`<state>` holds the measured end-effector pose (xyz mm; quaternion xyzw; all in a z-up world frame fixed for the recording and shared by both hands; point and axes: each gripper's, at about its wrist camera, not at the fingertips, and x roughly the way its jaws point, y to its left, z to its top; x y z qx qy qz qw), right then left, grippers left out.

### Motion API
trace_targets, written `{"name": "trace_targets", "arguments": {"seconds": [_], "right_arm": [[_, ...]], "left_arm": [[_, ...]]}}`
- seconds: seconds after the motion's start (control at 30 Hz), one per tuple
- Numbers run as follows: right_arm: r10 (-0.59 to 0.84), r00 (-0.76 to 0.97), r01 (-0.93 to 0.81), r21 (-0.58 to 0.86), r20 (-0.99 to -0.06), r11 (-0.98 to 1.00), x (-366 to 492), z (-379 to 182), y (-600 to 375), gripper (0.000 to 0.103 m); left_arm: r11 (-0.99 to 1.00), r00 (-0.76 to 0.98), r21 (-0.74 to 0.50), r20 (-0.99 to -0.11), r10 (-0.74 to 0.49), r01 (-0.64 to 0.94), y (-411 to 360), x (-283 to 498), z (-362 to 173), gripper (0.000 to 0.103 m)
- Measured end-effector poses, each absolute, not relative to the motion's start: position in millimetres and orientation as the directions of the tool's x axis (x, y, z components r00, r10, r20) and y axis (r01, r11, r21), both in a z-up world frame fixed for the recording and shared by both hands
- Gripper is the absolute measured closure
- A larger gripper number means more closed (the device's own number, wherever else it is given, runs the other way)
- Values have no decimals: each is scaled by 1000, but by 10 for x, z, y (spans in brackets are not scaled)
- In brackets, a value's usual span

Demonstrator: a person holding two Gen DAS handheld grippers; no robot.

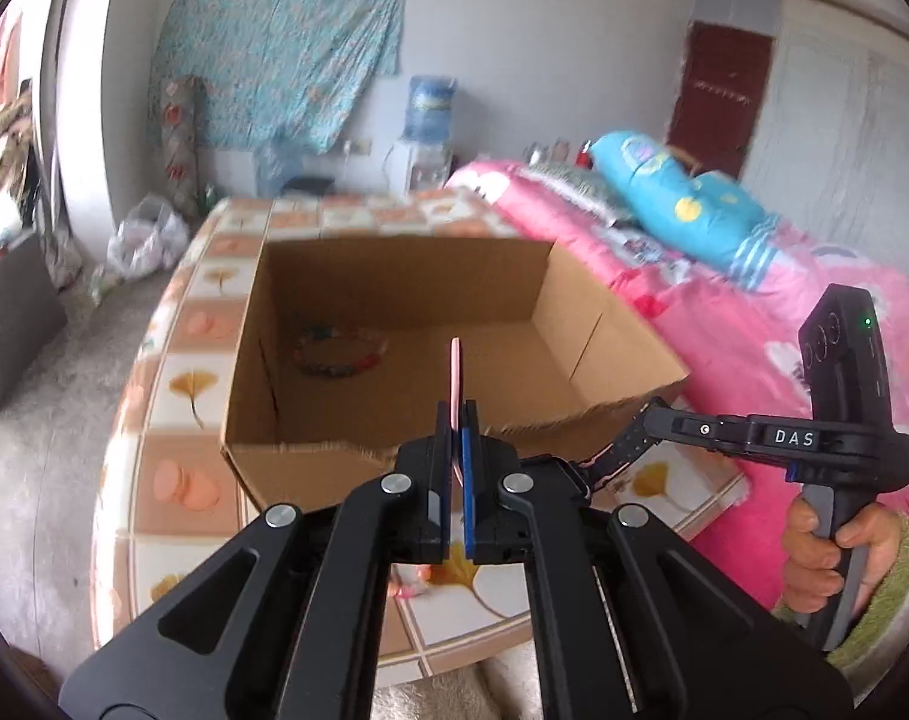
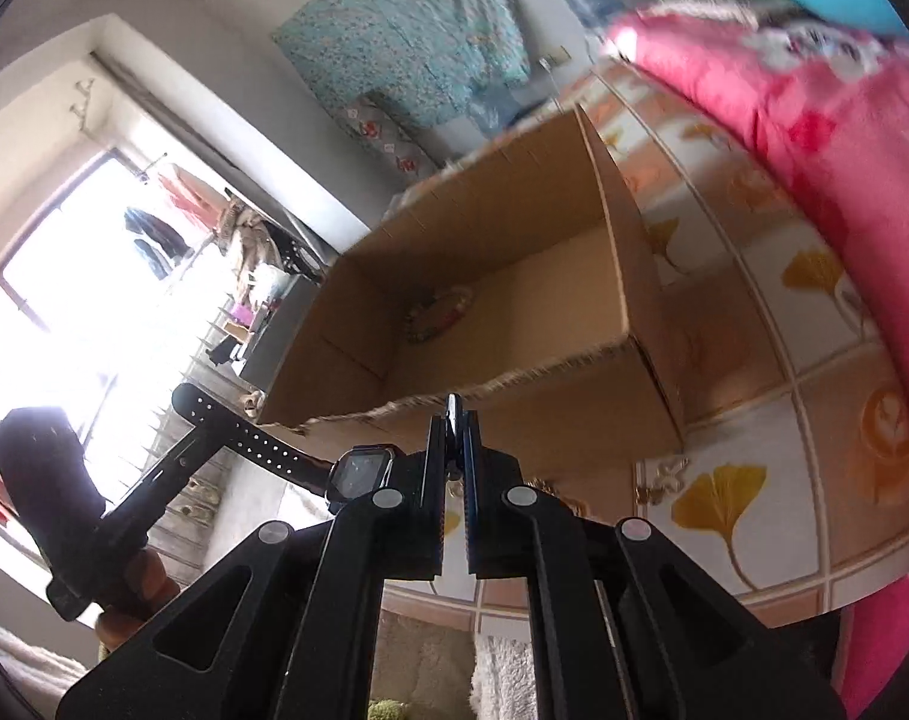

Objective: Organize jewelry

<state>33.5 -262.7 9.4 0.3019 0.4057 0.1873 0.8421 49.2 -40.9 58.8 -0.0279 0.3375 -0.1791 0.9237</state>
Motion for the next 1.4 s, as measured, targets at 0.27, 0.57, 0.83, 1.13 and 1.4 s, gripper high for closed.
{"name": "trace_targets", "arguments": {"seconds": [0.27,0.57,0.83,1.13,1.4], "right_arm": [[530,542,-9,626,-652,779,471,-281,-2656,98],[487,529,-20,563,-695,826,548,-434,-2567,98],[455,564,-3,550,-689,835,437,-401,-2634,96],[469,587,-279,379,-660,883,-129,-104,-2121,96],[452,542,-370,281,-708,885,-161,-292,-1704,97]], "left_arm": [[939,678,-157,-656,-332,307,-552,468,377,101],[962,648,-117,-718,-253,246,-603,564,65,101],[969,657,-100,-719,-227,225,-591,597,51,101],[968,658,-91,-718,-225,232,-626,620,47,101],[967,662,-93,-713,-230,237,-611,640,71,101]]}}
